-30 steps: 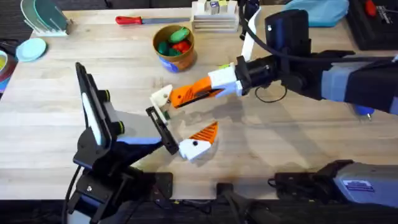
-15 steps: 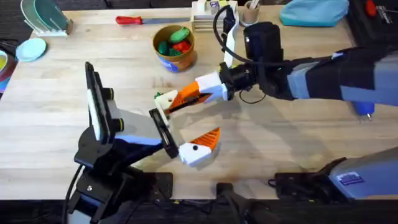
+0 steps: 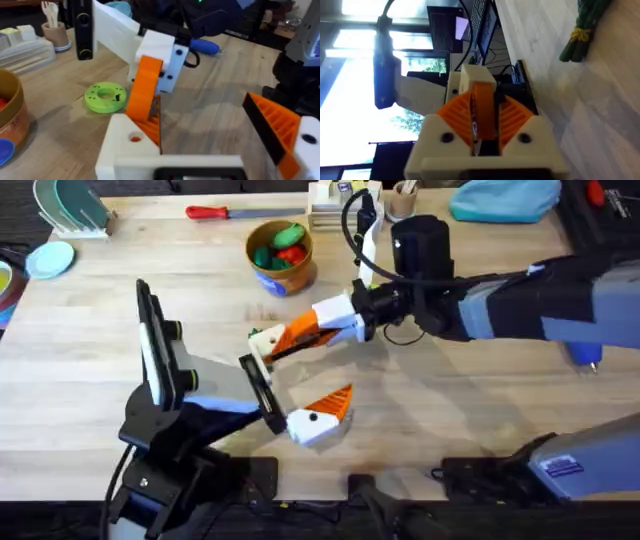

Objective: Pick up the gripper from the table and insert it into the empty holder that is missing its gripper. Then pick up a screw, insert it into the mounting hole, and use the screwdriver to tighten it. Finally, clean up the table by picking up the vegetable and placing it into the bucket.

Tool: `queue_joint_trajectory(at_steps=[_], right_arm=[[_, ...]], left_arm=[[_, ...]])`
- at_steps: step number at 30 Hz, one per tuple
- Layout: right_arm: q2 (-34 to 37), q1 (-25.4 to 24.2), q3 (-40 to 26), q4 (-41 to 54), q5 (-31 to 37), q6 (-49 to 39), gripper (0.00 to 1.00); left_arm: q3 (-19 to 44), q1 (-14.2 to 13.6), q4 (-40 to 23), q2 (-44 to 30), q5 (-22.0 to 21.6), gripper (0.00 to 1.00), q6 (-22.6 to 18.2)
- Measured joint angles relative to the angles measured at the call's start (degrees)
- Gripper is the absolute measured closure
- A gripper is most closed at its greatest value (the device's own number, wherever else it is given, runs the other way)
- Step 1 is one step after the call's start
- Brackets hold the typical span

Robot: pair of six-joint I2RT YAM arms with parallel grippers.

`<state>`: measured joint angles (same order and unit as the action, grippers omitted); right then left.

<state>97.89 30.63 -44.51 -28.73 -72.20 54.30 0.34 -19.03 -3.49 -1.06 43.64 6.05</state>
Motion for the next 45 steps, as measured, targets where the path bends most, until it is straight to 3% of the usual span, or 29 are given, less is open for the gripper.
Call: queue_joint_trajectory(at_steps=[3,7,16,20,28,33,39,45], right_arm=[[0.4,0.2,0.0,-2.1,-0.6,-0.3,0.6],[1.1,0.8,0.0,-4.5,-2.1,-0.4,0.348],[1.1,-0.2,0.0,-4.9,-4.0,-0.3,0.121],[1.1,-2.2,0.0,-4.9,-2.8,-0.3,0.104],[0.4,-9.2,0.0,-5.8,8.5,-1.5,0.097],[-3.9,-14.2,-0.8,-3.9,13.1,-5.2,0.095],[-11.7,-18.7,-1.8,16.2,22.6,-15.3,0.093],[-20.0,-16.1,-1.8,36.9,41.2,-28.2,0.093]], left_arm=[[0.0,-0.2,0.0,0.1,0.9,0.007,-0.5],[0.0,-0.5,0.0,0.2,2.7,0.007,-1.3],[0.0,-0.9,-0.2,0.2,4.7,0.009,-1.6],[0.0,-0.9,-0.2,0.2,4.8,0.008,-1.6],[0.0,-0.9,-0.2,0.2,4.8,0.009,-1.6],[0.0,-0.9,-0.2,0.2,4.8,0.008,-1.8],[0.0,-0.9,-0.2,0.2,4.8,0.009,-1.8],[0.0,-0.9,-0.2,0.2,4.8,0.008,-1.8]])
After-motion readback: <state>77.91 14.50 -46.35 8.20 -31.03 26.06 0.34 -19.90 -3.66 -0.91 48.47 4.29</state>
